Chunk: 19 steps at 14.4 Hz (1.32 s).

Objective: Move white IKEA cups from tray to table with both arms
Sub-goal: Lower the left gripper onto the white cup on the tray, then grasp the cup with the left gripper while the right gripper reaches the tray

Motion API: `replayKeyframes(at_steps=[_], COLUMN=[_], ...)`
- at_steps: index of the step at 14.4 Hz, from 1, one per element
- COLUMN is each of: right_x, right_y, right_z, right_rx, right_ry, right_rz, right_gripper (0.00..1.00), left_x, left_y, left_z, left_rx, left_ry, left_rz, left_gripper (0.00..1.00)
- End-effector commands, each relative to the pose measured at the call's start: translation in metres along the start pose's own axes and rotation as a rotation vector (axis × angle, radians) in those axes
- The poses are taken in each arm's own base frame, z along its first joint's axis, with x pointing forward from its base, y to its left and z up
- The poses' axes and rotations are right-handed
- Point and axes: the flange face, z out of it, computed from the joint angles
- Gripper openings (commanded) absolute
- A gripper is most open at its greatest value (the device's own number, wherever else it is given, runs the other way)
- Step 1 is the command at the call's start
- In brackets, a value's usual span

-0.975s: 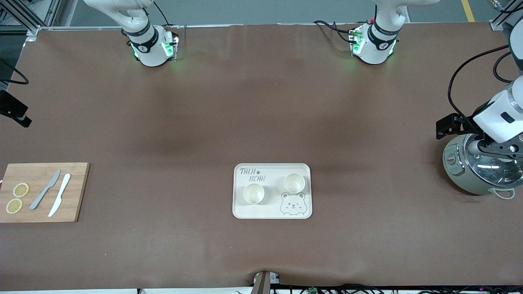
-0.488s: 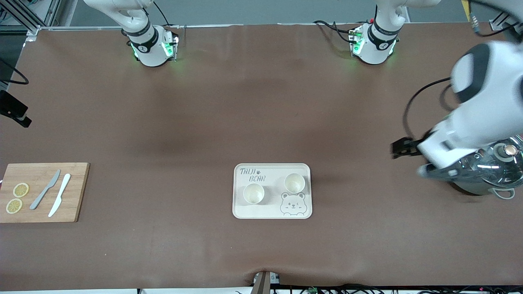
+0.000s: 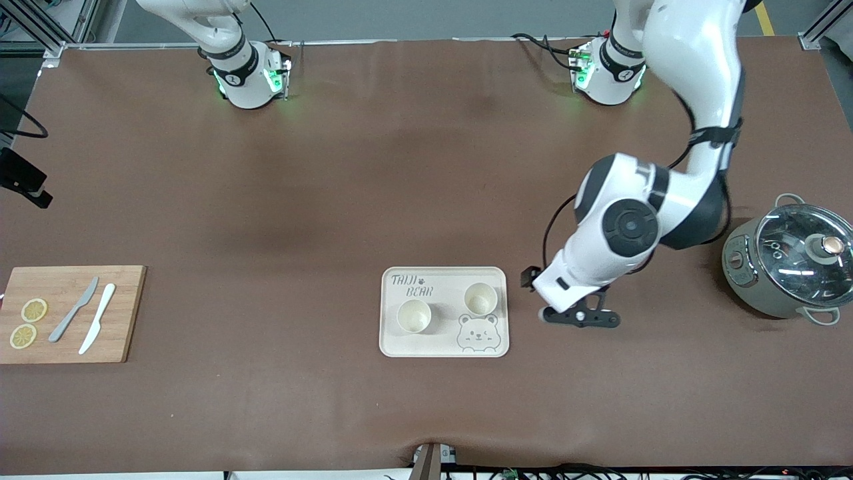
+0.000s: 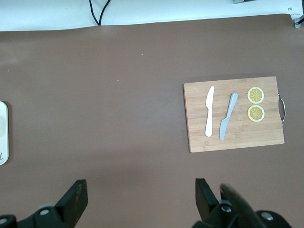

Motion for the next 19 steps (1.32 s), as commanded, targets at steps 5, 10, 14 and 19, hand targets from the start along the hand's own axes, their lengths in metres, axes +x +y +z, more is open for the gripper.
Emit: replayKeyframes(at_steps=[5,10,14,19], right_x=[0.007,0.006,0.004,0.007], right_y=[0.0,0.003,-0.004,-0.078], right_z=[0.002,0.003,0.009,-0.001], right_rx=[-0.002,0.0,0.005,0.071], right_ry=[0.0,-0.007,-0.029,0.019], right_rz=[-0.005,0.008,-0.008,-0.017], right_gripper=[1.0,1.0,1.0,1.0], left_x=[0.0,-0.006,-0.008,-0.01], left_y=[0.036,0.058,0.069,0.076], left_z=[0.07,0.092,0.103,0.118], left_rx=[0.019,0.017,0.018,0.015], left_ry=[0.006,0.022,0.051,0.065], left_rz=[-0.009,-0.032,-0.044,-0.047], left_gripper=[1.0,1.0,1.0,1.0])
